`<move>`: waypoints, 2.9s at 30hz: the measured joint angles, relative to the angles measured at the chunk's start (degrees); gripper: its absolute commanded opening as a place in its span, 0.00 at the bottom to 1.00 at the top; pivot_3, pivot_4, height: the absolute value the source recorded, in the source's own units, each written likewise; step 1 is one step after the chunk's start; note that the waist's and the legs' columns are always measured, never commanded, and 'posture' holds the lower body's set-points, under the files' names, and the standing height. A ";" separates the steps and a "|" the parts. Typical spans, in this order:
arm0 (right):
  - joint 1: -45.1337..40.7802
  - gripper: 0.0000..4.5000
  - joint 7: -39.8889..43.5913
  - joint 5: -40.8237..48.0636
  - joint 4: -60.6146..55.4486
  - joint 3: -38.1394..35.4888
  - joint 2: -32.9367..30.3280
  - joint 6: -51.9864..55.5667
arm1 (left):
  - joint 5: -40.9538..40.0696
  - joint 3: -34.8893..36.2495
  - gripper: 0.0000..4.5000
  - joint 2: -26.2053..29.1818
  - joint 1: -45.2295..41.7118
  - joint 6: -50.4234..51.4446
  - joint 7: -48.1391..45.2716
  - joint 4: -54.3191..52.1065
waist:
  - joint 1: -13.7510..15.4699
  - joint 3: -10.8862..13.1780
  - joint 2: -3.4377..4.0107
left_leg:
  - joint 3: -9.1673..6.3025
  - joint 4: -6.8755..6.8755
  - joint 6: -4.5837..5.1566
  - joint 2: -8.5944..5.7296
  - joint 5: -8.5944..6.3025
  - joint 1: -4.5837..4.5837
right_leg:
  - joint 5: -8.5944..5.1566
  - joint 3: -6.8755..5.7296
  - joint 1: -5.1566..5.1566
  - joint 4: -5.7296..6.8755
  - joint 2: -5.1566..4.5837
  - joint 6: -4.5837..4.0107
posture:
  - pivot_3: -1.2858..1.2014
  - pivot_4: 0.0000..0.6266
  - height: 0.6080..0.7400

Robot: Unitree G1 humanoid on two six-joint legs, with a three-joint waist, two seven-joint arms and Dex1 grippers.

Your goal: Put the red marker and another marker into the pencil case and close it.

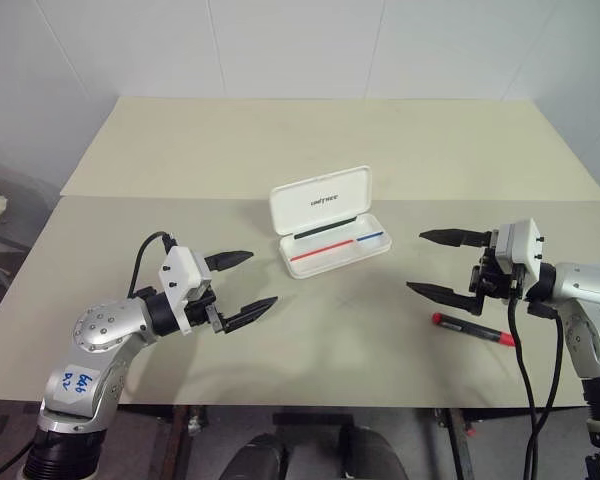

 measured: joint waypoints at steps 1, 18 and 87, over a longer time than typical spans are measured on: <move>0.00 1.00 -0.05 -0.03 0.07 0.00 0.03 -0.05 | 0.00 0.00 0.99 0.10 0.00 -0.14 -0.04 0.04 | 0.07 0.00 0.00 | 0.00 0.00 0.00 0.00 0.00 0.00 | 0.00 0.00 0.00 0.00 0.00 0.00 | 0.52 0.24 1.00; -3.14 1.00 1.88 -0.16 1.99 0.40 -0.16 0.31 | 2.05 -2.80 0.71 1.25 -6.63 -3.79 -1.82 7.59 | 0.25 0.01 0.01 | 0.05 -0.02 -0.03 0.04 -0.02 -0.01 | 0.00 0.00 -0.06 0.00 0.04 0.00 | 0.52 0.24 1.00; 5.03 1.00 -4.41 3.76 -16.39 -2.29 -2.53 7.72 | 23.87 -27.00 0.00 -12.20 -38.26 2.01 -10.46 42.76 | 0.56 0.05 -0.16 | 0.06 0.14 0.00 -0.02 -0.03 -0.06 | 0.03 -0.08 -0.07 0.09 0.04 0.05 | 0.52 0.24 1.00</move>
